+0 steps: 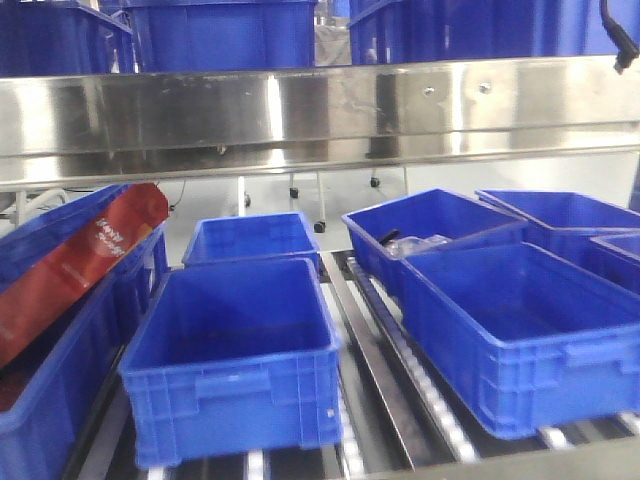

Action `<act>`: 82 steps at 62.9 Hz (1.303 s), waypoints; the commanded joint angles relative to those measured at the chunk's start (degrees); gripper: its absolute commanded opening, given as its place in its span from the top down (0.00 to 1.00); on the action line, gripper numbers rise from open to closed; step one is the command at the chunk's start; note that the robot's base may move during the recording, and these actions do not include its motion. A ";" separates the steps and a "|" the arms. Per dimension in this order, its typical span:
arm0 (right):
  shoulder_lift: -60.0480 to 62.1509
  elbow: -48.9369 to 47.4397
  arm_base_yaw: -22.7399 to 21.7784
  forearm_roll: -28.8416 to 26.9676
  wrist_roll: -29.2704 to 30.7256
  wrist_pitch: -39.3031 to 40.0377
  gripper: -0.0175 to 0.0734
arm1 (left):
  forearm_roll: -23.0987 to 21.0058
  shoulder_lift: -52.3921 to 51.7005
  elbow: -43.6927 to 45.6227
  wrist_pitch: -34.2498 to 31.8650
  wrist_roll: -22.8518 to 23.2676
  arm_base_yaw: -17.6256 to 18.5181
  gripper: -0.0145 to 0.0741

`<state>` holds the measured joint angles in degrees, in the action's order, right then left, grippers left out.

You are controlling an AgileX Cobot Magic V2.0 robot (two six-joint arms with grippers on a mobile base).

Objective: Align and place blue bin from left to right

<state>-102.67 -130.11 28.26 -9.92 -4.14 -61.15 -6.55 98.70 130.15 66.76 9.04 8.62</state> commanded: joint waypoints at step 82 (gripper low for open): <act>1.06 -0.67 0.46 -1.72 0.00 10.19 0.98 | -4.72 -1.64 1.05 -4.94 -1.50 0.68 0.96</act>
<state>-102.77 -130.11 28.26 -9.92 -4.14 -61.02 -6.44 98.70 130.15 66.43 9.04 8.62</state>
